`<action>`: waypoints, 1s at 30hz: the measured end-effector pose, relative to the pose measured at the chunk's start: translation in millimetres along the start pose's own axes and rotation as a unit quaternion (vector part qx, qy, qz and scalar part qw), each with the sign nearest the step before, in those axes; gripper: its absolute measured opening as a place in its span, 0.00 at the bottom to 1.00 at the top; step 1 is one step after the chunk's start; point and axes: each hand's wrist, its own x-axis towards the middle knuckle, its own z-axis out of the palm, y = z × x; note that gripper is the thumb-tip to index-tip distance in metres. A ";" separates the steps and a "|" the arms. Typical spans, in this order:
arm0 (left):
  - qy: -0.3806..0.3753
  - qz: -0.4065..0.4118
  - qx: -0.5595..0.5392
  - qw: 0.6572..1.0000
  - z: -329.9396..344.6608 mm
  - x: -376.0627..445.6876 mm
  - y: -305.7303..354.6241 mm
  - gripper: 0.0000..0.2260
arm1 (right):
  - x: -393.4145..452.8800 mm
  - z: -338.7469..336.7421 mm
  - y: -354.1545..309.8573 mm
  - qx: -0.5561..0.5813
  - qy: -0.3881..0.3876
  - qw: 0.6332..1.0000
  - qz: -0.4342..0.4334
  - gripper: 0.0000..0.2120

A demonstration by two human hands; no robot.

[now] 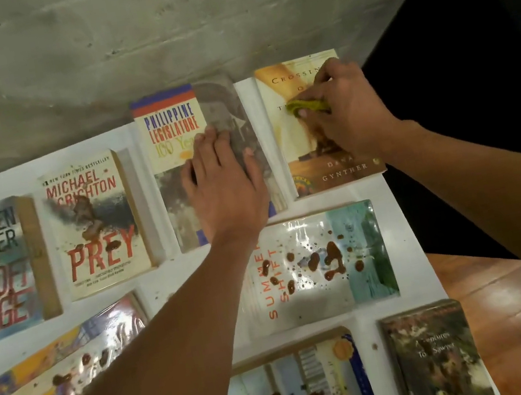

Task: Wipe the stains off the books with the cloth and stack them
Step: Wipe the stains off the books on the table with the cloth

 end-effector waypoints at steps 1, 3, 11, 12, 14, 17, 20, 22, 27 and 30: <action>0.000 -0.002 0.000 1.000 0.3 1.5 -0.5 0.19 | 0.9 2.0 -2.7 0.000 -0.007 1.000 -0.004 0.15; 0.002 -0.004 0.002 1.000 1.2 3.0 -0.1 0.19 | -3.3 3.1 -5.0 0.008 -0.039 0.999 -0.034 0.15; 0.013 -0.005 0.003 1.000 4.0 3.1 -1.5 0.18 | 11.4 0.1 4.2 0.036 -0.055 0.996 -0.058 0.14; 0.014 -0.006 0.000 1.000 3.7 2.9 -2.1 0.18 | 16.9 2.9 2.6 0.035 -0.031 0.998 -0.042 0.14; 0.015 -0.006 -0.004 1.000 3.5 2.6 -2.5 0.18 | 22.2 8.1 -3.5 0.032 -0.022 0.999 -0.033 0.13; 0.012 -0.011 -0.006 1.000 2.6 4.0 -1.7 0.18 | 8.8 8.5 -12.5 0.033 -0.066 0.995 -0.069 0.13; 0.009 -0.010 0.002 1.000 3.0 3.8 -0.6 0.18 | -15.3 5.2 -12.6 0.030 -0.095 0.990 -0.101 0.13; 0.008 -0.008 0.005 1.000 3.8 3.6 -0.4 0.18 | -24.3 4.9 -10.6 0.027 -0.099 0.988 -0.115 0.13; 0.008 -0.009 -0.001 1.000 2.2 4.8 -1.4 0.18 | 3.9 9.3 -15.1 0.018 -0.067 0.994 -0.079 0.13; 0.009 -0.012 -0.004 1.000 1.6 4.2 -1.2 0.18 | 6.2 10.3 -16.6 0.021 -0.071 0.995 -0.073 0.13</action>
